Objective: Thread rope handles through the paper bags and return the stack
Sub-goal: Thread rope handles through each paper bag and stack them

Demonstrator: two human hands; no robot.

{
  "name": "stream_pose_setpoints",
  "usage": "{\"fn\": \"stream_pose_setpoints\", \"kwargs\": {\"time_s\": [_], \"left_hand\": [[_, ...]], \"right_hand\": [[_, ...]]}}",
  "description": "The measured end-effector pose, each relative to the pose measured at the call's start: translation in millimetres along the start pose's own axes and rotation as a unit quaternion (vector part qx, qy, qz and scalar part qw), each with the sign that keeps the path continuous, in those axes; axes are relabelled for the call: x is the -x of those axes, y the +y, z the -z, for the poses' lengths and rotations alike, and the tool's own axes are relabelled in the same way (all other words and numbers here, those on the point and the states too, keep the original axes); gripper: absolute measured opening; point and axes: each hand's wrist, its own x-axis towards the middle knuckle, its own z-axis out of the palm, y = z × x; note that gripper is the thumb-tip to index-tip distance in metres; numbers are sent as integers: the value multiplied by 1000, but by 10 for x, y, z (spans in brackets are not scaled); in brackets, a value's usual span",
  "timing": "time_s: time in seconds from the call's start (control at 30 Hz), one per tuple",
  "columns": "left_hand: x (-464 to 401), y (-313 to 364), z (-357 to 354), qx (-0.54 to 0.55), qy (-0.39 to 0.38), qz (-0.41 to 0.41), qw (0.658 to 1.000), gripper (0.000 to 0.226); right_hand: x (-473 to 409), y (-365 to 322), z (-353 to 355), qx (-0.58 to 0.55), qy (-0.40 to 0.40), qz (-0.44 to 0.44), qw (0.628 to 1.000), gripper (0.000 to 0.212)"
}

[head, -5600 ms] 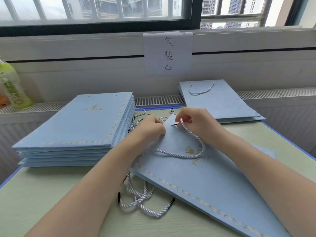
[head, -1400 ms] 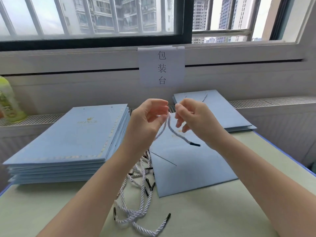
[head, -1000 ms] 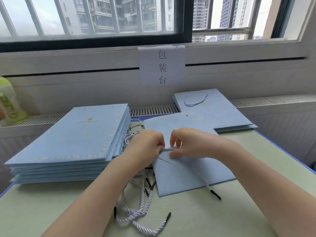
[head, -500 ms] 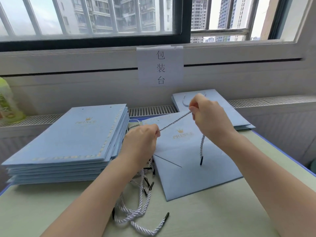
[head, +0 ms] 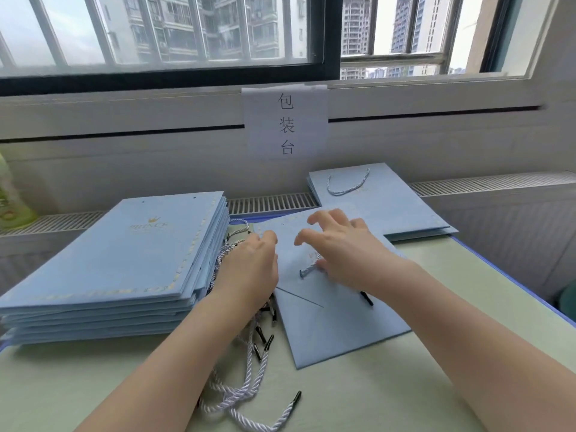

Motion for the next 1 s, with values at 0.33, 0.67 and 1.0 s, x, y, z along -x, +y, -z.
{"fn": "stream_pose_setpoints", "kwargs": {"time_s": [0.33, 0.67, 1.0], "left_hand": [[-46, 71, 56, 377, -35, 161, 911, 43], [-59, 88, 54, 337, -50, 166, 925, 42], [-38, 104, 188, 281, -18, 170, 944, 39]], "right_hand": [[-44, 0, -75, -128, -72, -28, 989, 21], [-36, 314, -161, -98, -54, -323, 940, 4], [35, 424, 175, -72, -98, -339, 933, 22]]}}
